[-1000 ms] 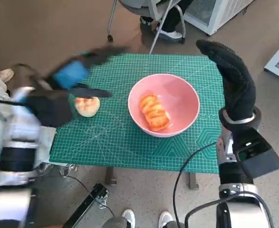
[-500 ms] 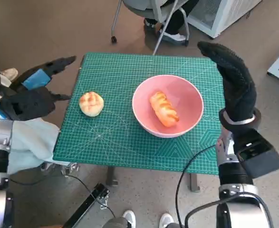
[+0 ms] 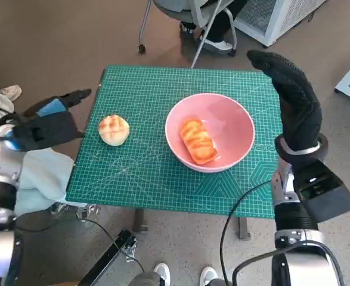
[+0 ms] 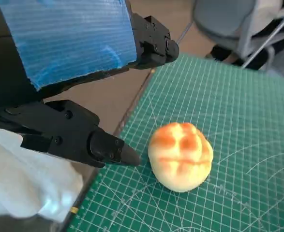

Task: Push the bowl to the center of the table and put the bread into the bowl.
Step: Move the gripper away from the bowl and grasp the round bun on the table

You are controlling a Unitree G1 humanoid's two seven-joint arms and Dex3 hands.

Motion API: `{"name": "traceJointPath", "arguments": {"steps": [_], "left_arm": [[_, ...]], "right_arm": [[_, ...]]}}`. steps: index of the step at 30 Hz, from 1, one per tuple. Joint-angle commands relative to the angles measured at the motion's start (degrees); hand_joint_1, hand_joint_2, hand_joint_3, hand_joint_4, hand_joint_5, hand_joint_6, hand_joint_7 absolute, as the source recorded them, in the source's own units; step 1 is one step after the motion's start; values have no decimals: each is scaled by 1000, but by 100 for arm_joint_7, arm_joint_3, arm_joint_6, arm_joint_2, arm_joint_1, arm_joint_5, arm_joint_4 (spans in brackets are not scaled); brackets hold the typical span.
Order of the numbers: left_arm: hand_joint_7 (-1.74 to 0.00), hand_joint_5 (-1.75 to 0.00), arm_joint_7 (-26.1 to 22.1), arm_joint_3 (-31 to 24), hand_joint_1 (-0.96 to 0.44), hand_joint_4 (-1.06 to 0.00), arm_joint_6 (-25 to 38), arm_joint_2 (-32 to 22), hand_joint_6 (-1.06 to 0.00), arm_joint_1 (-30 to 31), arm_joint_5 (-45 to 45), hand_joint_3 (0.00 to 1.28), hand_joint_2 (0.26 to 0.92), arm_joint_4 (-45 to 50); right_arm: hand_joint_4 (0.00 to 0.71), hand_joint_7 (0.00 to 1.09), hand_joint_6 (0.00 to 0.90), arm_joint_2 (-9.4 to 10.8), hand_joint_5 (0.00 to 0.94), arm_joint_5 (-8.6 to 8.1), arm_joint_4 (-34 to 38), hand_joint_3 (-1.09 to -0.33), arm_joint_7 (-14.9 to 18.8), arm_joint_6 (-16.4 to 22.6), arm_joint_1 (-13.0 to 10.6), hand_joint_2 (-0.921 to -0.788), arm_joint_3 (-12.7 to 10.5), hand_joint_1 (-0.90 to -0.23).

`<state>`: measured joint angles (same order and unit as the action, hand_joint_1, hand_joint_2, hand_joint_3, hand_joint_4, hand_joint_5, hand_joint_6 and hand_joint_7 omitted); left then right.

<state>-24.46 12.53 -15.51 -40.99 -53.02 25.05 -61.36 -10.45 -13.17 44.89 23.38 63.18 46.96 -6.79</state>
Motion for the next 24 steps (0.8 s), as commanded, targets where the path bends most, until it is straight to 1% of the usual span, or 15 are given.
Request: {"name": "traceJointPath", "arguments": {"steps": [1,11,24], "left_arm": [[-12,0,150,182,-166,-133,69,243,-267,-292,147,0,806,-416],[-7,0,428,476,-180,-130,379,726,-267,-631,339,0,806,-1025],[-7,-7,899,792,-195,-149,490,1186,-276,-651,578,2,808,-1291]], "right_arm": [[322,839,19,-72,0,30,-39,-749,48,-46,-81,-921,-12,-630],[322,843,16,-148,1,63,-204,-748,13,-80,-171,-921,-19,-627],[325,841,19,-237,2,95,-303,-746,-18,-112,-270,-921,-46,-627]]}}
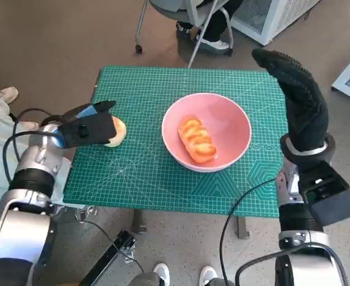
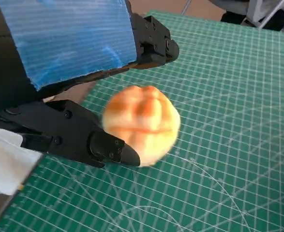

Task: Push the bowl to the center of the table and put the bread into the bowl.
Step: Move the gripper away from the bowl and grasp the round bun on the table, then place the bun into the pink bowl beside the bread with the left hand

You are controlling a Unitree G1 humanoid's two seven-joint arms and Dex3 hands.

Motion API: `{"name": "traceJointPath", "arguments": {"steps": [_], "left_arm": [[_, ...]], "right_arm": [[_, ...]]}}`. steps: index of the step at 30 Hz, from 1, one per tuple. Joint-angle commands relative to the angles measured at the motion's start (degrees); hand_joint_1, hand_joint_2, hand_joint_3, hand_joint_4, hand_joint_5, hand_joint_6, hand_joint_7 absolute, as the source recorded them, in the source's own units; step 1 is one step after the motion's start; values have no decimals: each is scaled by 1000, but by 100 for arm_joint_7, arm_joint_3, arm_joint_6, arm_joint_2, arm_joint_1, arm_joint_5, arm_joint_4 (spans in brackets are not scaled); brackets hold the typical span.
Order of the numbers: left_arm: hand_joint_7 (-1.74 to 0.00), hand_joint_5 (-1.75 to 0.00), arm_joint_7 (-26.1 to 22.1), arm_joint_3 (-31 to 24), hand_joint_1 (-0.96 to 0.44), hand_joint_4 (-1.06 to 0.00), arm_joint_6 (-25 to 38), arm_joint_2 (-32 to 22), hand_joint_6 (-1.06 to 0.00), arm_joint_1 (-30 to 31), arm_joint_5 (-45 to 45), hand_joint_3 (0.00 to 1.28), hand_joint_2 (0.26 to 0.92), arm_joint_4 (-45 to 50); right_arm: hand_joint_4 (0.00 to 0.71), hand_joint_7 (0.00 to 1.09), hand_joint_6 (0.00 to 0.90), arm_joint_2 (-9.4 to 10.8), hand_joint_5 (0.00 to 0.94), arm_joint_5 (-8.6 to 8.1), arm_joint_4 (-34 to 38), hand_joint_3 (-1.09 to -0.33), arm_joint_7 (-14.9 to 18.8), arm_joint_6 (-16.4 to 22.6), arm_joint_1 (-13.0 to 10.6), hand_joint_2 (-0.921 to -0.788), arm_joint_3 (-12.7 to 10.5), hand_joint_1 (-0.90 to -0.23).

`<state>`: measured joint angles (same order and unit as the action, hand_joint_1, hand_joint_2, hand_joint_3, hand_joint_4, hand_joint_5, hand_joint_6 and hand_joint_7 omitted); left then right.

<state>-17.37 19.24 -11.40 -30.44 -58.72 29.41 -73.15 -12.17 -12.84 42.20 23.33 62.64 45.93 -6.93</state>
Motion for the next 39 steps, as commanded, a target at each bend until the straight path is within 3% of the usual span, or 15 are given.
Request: {"name": "traceJointPath", "arguments": {"steps": [1,6,9,15,16,17,18,21,27,39], "left_arm": [[-9,-8,224,154,-190,-151,100,160,-282,-81,168,3,811,-122],[-35,-16,388,314,-145,-185,190,277,-348,-79,326,16,842,-175],[-54,-29,447,393,-141,-261,196,306,-420,-71,394,19,864,-194],[-132,-114,569,475,-109,-653,214,319,-684,-75,500,38,914,-247],[-140,-123,589,480,-107,-680,209,312,-703,-78,504,41,915,-249],[-585,-510,604,484,-69,-645,205,307,-624,-82,505,90,917,-252],[-881,-769,618,483,-45,-614,192,289,-563,-85,500,129,919,-251],[-1170,-1044,636,460,-15,-637,162,247,-525,-94,470,134,920,-257],[-1227,-1166,568,291,-2,-679,162,182,-546,-120,300,108,920,-271],[-1227,-1185,586,-214,0,-679,-64,120,-558,-297,-140,103,920,-105]], "right_arm": [[325,840,19,-72,2,59,-37,-746,-11,-61,-172,-921,-34,-626],[322,838,21,-94,0,41,-120,-744,-12,-114,-209,-921,-30,-628],[321,836,22,-101,0,40,-188,-742,-20,-159,-239,-921,-31,-632],[324,832,26,-110,2,43,-275,-738,-32,-212,-281,-921,-40,-629],[324,831,26,-111,2,43,-288,-738,-37,-227,-286,-921,-42,-628],[325,831,28,-110,2,44,-296,-738,-41,-239,-288,-921,-44,-625],[325,831,28,-112,3,43,-303,-737,-43,-252,-290,-921,-45,-624],[326,830,30,-112,3,56,-311,-736,-55,-267,-293,-921,-47,-621],[326,829,31,-92,3,90,-298,-735,-90,-262,-287,-921,-45,-620],[326,829,31,-65,2,144,-261,-736,-131,-256,-254,-921,-34,-623]]}}
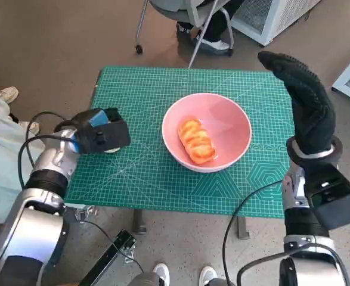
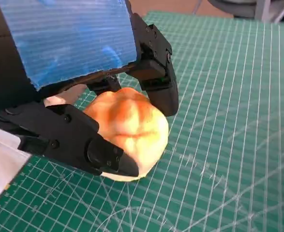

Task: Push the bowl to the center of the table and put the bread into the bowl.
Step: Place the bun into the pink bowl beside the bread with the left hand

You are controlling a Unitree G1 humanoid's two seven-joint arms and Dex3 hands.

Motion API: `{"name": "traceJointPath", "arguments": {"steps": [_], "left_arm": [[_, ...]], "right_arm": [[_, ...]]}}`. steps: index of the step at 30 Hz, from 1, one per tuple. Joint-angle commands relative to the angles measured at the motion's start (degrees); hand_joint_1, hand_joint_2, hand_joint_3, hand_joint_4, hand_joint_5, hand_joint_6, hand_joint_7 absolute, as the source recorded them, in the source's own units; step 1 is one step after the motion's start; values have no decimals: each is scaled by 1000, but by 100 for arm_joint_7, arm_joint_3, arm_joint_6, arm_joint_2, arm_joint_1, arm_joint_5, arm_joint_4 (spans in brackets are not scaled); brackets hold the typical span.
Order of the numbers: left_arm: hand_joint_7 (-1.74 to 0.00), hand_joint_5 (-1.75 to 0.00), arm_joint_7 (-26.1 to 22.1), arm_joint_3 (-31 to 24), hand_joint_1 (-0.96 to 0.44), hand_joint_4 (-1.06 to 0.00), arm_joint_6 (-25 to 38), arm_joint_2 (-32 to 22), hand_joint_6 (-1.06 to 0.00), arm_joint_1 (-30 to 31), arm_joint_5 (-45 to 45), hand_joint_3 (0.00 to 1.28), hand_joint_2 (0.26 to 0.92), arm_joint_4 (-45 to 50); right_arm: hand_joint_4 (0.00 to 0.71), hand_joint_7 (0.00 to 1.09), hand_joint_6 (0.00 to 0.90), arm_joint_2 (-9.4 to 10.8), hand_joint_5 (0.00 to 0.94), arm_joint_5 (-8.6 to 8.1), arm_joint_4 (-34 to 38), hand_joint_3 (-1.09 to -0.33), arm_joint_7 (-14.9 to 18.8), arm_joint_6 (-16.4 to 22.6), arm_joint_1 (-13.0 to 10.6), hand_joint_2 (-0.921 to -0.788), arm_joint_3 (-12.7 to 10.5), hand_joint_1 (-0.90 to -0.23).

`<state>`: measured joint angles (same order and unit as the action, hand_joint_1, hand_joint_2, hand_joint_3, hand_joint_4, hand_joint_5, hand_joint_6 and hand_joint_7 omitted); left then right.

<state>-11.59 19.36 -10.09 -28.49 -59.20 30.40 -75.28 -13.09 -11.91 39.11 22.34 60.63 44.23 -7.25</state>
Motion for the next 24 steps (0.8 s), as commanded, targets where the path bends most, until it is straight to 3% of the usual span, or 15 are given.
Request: {"name": "traceJointPath", "arguments": {"steps": [1,14,24], "left_arm": [[-1227,-1184,30,-297,0,-679,-282,-73,-558,-258,-307,103,920,146],[-1180,-1179,216,-747,0,-683,-1417,101,-607,-427,-816,79,920,1028],[-1176,-1167,68,-811,1,-700,-1760,576,-607,-82,-1149,71,920,2710]], "right_arm": [[326,829,31,28,2,54,48,-736,-33,-55,-81,-921,1,-623],[326,834,28,34,2,0,133,-738,49,-27,-43,-921,20,-609],[326,834,28,14,2,-72,199,-738,151,-13,-11,-921,27,-613]]}}
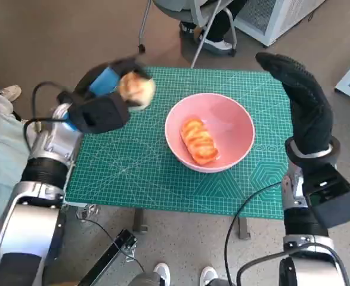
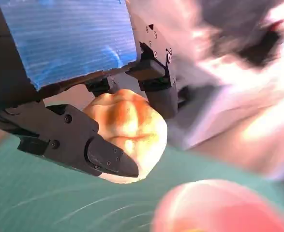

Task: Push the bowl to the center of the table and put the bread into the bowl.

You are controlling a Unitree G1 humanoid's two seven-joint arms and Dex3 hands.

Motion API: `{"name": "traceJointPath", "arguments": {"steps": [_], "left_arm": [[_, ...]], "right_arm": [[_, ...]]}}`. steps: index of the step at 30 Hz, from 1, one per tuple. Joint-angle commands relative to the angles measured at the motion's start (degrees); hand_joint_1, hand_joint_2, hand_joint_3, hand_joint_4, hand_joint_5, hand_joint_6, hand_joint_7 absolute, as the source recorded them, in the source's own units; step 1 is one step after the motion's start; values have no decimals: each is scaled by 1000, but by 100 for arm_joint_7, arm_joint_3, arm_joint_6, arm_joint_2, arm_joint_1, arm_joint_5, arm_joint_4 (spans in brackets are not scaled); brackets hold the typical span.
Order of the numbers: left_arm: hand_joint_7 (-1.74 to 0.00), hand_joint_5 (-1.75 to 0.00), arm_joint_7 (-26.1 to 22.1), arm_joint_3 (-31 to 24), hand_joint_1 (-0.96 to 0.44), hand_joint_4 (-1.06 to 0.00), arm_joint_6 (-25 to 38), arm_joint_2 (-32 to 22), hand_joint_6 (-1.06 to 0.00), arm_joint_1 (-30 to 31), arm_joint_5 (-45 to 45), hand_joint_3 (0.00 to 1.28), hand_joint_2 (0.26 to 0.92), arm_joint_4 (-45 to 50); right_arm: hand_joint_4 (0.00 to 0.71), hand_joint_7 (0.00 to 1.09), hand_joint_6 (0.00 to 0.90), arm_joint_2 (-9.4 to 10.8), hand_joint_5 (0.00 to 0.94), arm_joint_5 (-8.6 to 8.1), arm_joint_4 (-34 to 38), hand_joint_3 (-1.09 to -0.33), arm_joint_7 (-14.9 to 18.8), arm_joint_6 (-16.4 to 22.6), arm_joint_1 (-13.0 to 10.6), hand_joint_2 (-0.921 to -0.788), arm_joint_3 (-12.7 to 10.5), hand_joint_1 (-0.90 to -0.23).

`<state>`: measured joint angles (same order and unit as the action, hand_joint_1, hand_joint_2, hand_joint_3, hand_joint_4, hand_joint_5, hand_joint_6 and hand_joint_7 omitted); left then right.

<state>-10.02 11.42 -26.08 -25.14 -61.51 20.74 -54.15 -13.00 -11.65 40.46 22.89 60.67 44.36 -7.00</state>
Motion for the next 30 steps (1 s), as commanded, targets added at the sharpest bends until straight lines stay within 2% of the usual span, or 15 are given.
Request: {"name": "traceJointPath", "arguments": {"steps": [1,7,8,10,11,12,13,14,17,23,30], "left_arm": [[-1177,-1165,-100,-9,1,-698,-187,291,-609,180,-209,71,920,686],[-1190,-1160,-245,79,1,-684,-532,609,-617,317,-332,72,920,878],[-1192,-1170,-393,114,0,-681,-529,658,-607,332,-376,78,920,836],[-1339,-1275,-725,176,0,-580,-469,718,-456,359,-469,189,921,794],[-1085,-985,-879,199,-44,-416,-428,734,-321,371,-510,196,885,792],[-959,-835,-1082,248,-59,-381,-324,730,-292,382,-526,185,879,851],[-740,-558,-1228,275,-102,-275,-248,728,-211,390,-533,152,871,898],[-585,-365,-1405,326,-129,-214,-107,707,-167,398,-514,117,873,1009],[-374,-120,-1721,388,-219,-86,192,672,-87,432,-477,63,875,1262],[-270,-12,-1769,381,-323,-9,547,694,-37,632,-390,32,877,1721],[-65,0,-1337,224,-409,0,161,827,-2,836,-530,31,907,1692]], "right_arm": [[326,834,28,4,2,-105,60,-738,104,-21,-25,-921,3,-614],[326,834,26,-19,2,-165,7,-738,168,-55,-44,-921,7,-613],[326,834,25,-27,2,-175,-12,-738,175,-62,-53,-921,8,-614],[326,834,24,-39,2,-197,-48,-737,187,-77,-68,-921,8,-616],[326,834,23,-43,2,-207,-64,-737,192,-83,-74,-921,9,-618],[326,834,23,-48,2,-217,-88,-737,194,-95,-84,-921,9,-619],[326,834,22,-51,1,-224,-107,-737,196,-105,-91,-921,9,-621],[326,835,21,-57,1,-227,-125,-738,192,-115,-100,-921,4,-623],[326,836,20,-67,1,-239,-146,-738,191,-131,-118,-921,-10,-625],[326,837,19,-49,1,-250,-204,-737,160,-166,-153,-921,-27,-619],[326,839,19,-23,1,-209,-249,-738,107,-206,-171,-921,-38,-617]]}}
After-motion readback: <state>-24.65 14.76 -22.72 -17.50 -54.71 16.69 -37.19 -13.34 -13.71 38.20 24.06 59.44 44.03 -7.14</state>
